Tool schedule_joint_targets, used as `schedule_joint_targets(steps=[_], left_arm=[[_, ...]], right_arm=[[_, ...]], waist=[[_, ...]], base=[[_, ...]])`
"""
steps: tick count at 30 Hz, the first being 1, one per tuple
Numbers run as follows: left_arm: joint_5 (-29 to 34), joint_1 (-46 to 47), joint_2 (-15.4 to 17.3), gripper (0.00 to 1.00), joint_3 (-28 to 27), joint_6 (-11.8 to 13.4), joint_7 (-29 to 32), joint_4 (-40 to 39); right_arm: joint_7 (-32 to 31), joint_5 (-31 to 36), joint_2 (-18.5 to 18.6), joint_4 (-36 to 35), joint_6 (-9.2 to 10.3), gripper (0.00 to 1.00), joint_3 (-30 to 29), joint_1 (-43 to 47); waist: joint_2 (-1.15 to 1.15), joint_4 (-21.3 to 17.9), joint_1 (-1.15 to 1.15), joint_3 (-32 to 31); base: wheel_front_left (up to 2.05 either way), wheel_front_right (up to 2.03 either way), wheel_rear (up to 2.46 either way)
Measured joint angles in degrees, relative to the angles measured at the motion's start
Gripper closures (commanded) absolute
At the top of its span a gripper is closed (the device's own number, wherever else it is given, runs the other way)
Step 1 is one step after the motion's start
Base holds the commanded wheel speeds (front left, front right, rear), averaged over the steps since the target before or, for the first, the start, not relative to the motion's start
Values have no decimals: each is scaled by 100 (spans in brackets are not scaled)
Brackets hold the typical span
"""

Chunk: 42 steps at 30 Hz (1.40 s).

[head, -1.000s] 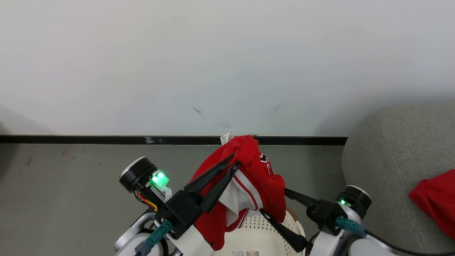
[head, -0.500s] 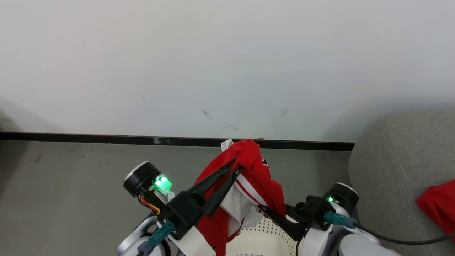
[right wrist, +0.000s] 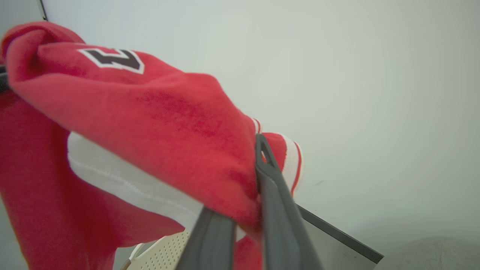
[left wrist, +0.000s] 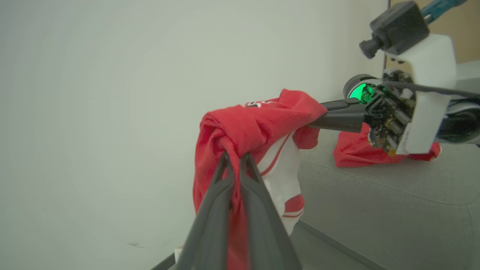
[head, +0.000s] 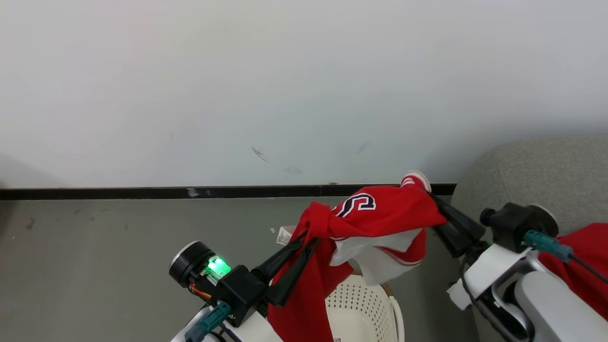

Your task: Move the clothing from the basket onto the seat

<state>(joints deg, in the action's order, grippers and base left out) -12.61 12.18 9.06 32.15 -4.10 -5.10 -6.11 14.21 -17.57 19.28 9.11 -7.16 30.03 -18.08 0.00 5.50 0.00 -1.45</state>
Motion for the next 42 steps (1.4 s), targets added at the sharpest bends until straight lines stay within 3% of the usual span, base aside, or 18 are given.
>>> schedule_joint_targets(steps=[4,6,11,23,32,42], left_arm=[[-122,-2,-85,6,75,-7,-74,67],[-153,-3,-166,0,148,-12,-111,98],[-201,-77,-176,0,193,-16,-208,174],[-246,-133,-308,0,378,-60,-425,324],[-243,-135,-319,0,385,-60,-513,382],[-232,-132,-336,0,457,-60,-558,396]], right_arm=[[0,151,-77,-379,-46,100,-717,99],[0,278,-101,-553,-48,100,-1015,174],[11,460,-33,-856,-38,100,-1825,404],[25,783,-259,-1400,-38,100,-2938,1197],[25,690,-467,-1604,-36,100,-2750,1443],[-11,220,-314,-1546,-36,100,-2231,1128]], waist=[[0,-126,0,1],[0,-196,0,0],[0,-379,0,-3],[0,-802,0,-2],[0,-1063,0,14],[0,-1337,0,139]], base=[[0,0,0],[0,0,0],[0,0,0],[0,0,0],[0,0,0],[0,0,0]])
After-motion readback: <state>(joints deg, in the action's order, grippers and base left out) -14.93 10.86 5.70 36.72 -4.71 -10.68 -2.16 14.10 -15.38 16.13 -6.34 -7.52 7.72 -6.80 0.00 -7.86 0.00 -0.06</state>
